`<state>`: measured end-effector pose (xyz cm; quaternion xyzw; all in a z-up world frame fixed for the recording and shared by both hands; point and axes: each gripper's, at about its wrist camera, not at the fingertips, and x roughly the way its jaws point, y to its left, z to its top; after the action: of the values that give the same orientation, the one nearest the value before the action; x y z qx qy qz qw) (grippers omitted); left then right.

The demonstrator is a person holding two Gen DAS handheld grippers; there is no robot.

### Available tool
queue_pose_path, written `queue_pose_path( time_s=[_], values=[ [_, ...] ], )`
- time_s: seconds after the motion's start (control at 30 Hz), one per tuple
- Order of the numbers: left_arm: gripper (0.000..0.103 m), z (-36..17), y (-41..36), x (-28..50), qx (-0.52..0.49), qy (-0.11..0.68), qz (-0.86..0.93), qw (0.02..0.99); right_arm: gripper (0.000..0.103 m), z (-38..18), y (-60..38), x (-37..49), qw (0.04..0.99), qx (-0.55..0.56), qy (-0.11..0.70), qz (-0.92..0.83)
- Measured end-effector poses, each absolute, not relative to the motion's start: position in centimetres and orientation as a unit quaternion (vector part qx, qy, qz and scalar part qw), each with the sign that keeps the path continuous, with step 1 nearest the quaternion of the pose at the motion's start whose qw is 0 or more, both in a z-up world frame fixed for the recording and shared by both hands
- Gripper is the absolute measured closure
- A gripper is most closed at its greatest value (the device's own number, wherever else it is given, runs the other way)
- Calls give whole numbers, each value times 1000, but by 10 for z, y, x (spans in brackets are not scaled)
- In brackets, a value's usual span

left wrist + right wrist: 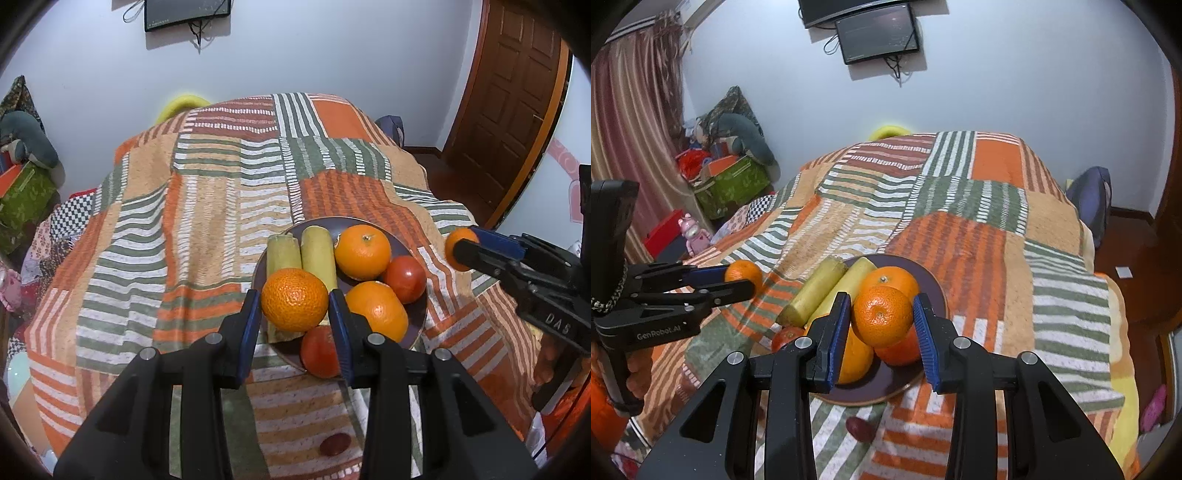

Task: Organize fruits
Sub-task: 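Carry both tangerines with both tools onto the plate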

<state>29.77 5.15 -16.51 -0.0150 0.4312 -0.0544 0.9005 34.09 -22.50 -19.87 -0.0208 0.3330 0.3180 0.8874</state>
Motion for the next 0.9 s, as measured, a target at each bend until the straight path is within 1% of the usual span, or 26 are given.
queue_pose_path(
  time_s=[0.17, 0.6, 0.9],
  values=[
    [66, -174, 49, 312, -28, 441, -60, 895, 71, -207, -212, 349, 881, -34, 340, 326],
    [66, -203, 39, 340, -26, 466, -63, 882, 71, -230, -190, 366, 867, -56, 365, 334],
    [66, -215, 34, 348, -35, 472, -59, 879, 70, -235, -187, 365, 868, -48, 365, 333]
  ],
)
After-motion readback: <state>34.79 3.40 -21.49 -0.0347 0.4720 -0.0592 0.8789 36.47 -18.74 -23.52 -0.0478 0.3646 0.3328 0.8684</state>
